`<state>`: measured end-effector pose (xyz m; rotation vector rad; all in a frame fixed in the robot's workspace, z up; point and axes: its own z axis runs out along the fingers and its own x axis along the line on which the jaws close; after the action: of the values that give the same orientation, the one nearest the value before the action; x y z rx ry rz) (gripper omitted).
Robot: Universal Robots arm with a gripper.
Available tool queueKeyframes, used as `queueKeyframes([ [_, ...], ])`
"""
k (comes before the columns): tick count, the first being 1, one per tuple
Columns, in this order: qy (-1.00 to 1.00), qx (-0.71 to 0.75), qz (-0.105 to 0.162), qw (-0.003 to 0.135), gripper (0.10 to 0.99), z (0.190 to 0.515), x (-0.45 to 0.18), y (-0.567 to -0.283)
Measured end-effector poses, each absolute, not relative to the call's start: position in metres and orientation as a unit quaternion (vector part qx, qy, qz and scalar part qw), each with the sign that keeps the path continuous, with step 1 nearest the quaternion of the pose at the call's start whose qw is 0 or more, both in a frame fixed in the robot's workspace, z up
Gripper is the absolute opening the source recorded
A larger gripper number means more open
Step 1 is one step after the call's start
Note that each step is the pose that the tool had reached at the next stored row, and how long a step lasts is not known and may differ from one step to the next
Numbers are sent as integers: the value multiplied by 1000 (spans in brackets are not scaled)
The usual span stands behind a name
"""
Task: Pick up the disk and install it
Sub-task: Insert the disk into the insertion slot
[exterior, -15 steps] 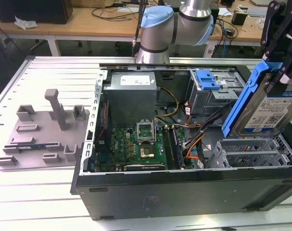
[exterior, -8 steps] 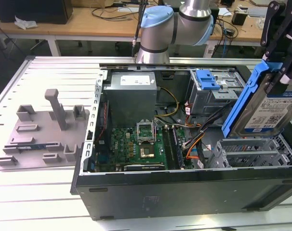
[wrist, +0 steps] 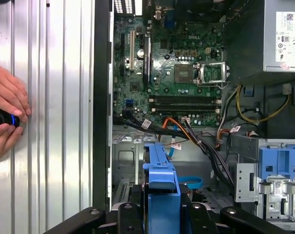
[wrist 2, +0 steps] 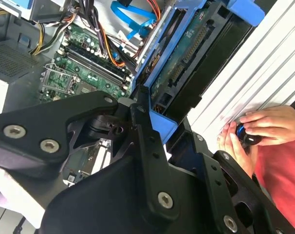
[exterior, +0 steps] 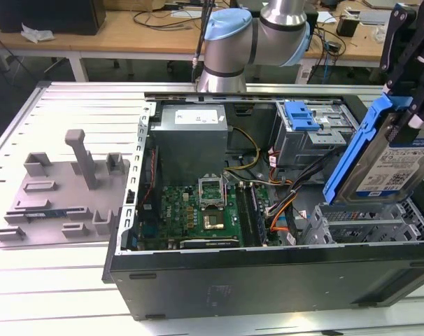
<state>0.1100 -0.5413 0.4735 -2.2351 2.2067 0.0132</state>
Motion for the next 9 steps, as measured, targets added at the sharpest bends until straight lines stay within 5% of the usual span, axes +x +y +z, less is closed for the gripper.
queueKeyframes([
  [9, 688, -725, 4, 0, 369, 467, 112, -541],
])
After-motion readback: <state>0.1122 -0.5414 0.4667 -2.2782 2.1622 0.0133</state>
